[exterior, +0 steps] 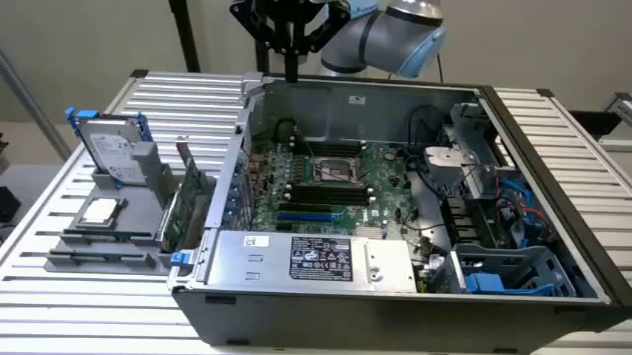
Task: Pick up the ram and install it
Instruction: 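Reach for the ram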
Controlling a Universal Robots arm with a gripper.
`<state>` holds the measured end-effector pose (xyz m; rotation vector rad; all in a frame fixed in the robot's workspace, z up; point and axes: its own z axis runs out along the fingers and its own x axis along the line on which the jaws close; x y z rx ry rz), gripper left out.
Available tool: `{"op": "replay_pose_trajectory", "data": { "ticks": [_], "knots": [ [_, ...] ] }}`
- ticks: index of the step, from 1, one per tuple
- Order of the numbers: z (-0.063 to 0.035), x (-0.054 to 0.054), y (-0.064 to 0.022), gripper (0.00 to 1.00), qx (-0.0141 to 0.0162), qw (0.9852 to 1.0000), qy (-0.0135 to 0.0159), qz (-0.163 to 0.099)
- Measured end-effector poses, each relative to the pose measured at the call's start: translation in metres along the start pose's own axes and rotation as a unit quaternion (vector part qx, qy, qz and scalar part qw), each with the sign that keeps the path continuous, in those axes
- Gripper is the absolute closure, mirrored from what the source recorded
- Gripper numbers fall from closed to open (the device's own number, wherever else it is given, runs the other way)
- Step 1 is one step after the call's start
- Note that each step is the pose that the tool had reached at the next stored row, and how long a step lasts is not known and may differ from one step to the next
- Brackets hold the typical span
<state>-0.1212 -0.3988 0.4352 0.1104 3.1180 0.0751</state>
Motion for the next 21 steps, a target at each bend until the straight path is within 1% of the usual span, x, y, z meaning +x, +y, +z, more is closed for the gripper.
{"op": "replay_pose_trajectory", "data": {
  "ticks": [15,17,21],
  "knots": [
    [-0.001,0.0,-0.0009,1.0,0.0002,1.0,0.0002,0.0],
    [-0.0011,0.002,-0.0065,1.0,0.0,1.0,0.0001,0.0],
    [-0.0016,0.007,-0.0228,1.0,0.0,1.0,0.0,0.0]
  ]
}}
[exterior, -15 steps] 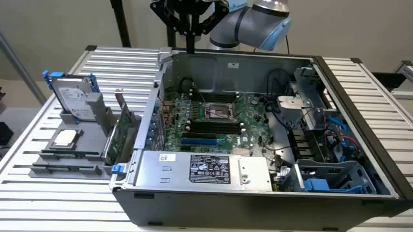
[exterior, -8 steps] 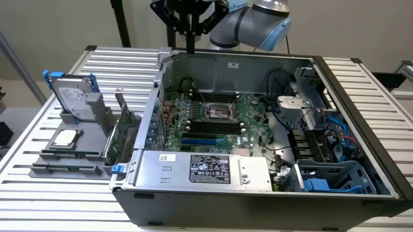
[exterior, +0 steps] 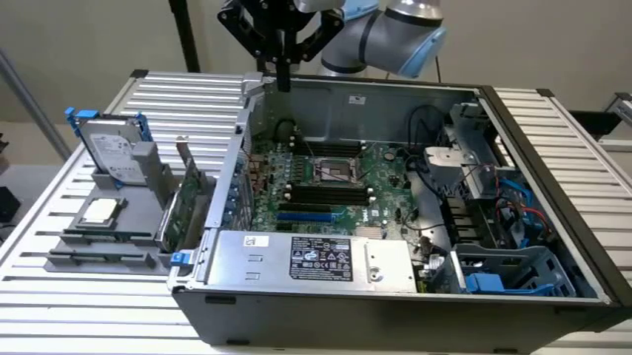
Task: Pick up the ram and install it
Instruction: 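Reach for the ram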
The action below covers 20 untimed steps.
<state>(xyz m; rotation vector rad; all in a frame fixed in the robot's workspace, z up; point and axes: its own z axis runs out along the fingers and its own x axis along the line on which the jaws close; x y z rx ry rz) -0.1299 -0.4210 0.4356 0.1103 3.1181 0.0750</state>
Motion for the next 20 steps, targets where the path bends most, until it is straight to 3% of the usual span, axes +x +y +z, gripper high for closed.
{"op": "replay_pose_trajectory", "data": {
  "ticks": [6,20],
  "knots": [
    [0.0028,0.016,-0.0163,1.0,0.0001,1.0,0.0005,0.0],
    [0.0193,0.065,-0.0358,1.0,0.0005,1.0,0.0072,0.0]
  ]
}}
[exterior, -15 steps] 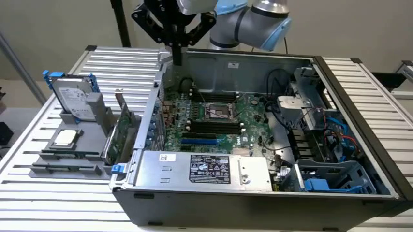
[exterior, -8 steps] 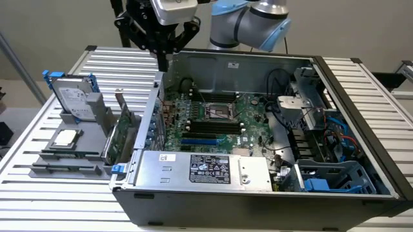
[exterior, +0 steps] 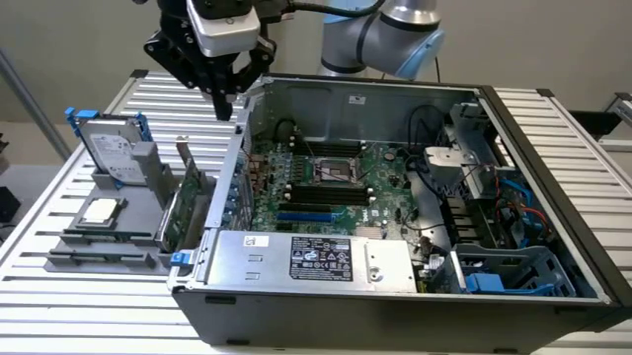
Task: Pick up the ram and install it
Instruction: 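Reach for the ram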
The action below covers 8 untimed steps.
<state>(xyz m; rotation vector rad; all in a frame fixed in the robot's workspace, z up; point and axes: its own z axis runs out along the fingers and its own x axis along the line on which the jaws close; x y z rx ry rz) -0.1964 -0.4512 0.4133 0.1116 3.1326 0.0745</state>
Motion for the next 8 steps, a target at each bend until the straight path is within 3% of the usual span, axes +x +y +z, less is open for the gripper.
{"op": "replay_pose_trajectory", "data": {
  "ticks": [8],
  "knots": [
    [0.0104,0.031,-0.0098,1.0,0.0002,1.0,0.0024,0.0]
  ]
}}
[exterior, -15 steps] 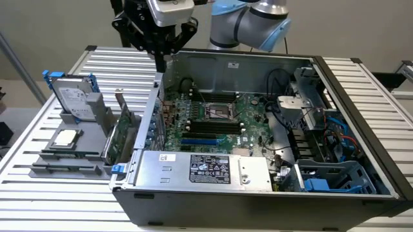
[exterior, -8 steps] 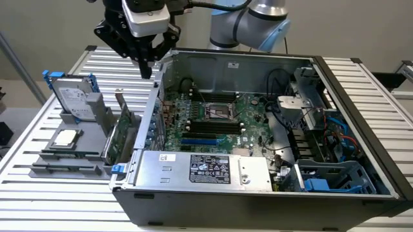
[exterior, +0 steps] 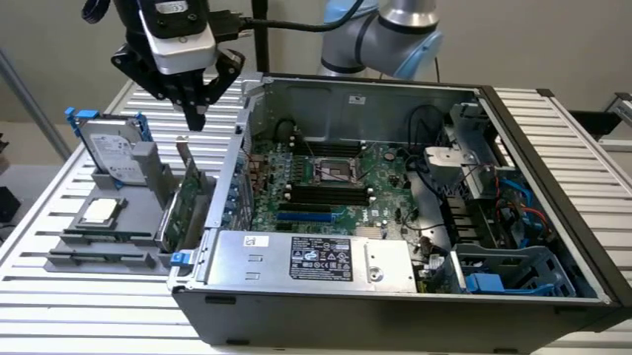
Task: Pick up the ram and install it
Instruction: 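Reach for the ram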
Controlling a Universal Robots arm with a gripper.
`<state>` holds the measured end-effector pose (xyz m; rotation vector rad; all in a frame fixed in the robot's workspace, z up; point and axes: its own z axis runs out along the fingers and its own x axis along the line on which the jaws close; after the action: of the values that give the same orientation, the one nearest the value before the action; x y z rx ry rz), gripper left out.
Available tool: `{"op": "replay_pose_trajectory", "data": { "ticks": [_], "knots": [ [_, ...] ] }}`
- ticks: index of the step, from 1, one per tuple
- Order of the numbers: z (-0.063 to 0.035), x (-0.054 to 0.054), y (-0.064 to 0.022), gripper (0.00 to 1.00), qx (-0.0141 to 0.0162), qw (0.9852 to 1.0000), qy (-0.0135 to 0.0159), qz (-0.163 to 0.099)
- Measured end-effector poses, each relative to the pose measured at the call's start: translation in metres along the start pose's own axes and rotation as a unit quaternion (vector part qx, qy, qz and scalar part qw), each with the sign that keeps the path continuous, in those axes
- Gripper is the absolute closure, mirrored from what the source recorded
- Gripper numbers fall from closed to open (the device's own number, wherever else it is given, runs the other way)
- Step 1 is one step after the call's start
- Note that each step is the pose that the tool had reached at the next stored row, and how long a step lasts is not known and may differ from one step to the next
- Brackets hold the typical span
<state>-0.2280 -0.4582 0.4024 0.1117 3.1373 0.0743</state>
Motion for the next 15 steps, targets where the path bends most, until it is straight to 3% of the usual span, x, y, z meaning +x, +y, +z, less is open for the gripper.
{"op": "replay_pose_trajectory", "data": {
  "ticks": [15],
  "knots": [
    [0.0196,0.06,-0.0178,1.0,0.0002,1.0,0.0029,0.0]
  ]
}}
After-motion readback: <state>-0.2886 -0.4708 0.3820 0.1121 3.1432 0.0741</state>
